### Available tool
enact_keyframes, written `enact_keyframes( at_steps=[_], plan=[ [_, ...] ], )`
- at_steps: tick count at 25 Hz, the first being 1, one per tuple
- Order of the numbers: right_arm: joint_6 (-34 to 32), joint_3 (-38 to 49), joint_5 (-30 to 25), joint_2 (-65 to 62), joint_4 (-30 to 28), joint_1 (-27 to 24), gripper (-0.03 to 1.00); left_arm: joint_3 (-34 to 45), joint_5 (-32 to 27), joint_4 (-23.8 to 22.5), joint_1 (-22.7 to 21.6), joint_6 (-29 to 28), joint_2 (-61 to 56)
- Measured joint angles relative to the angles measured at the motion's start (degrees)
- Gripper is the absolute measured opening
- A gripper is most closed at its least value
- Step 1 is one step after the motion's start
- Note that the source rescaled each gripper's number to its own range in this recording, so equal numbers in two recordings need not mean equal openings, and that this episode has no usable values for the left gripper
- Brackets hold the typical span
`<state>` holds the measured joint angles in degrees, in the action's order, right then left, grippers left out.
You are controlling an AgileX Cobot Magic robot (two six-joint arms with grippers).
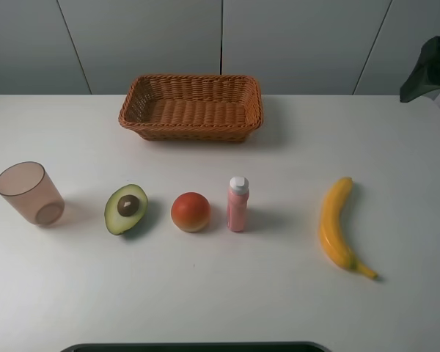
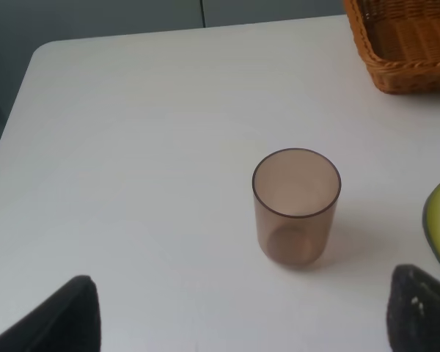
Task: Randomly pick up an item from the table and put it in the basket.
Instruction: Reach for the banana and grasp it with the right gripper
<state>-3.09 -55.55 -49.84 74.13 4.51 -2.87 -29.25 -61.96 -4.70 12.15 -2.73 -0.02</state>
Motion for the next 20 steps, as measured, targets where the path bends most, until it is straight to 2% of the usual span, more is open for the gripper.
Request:
enact_keyframes(
  at_steps=[9,20],
  plan=[
    [-2.08,5.04,6.88,7.06,1.04,0.00,1.00,0.00,0.00,0.00,0.00,0.00,0.00],
    [-1.10,5.54,9.91,18.33,3.53,0.58,1.00,0.00,0.00,0.00,0.00,0.00,0.00]
  ],
)
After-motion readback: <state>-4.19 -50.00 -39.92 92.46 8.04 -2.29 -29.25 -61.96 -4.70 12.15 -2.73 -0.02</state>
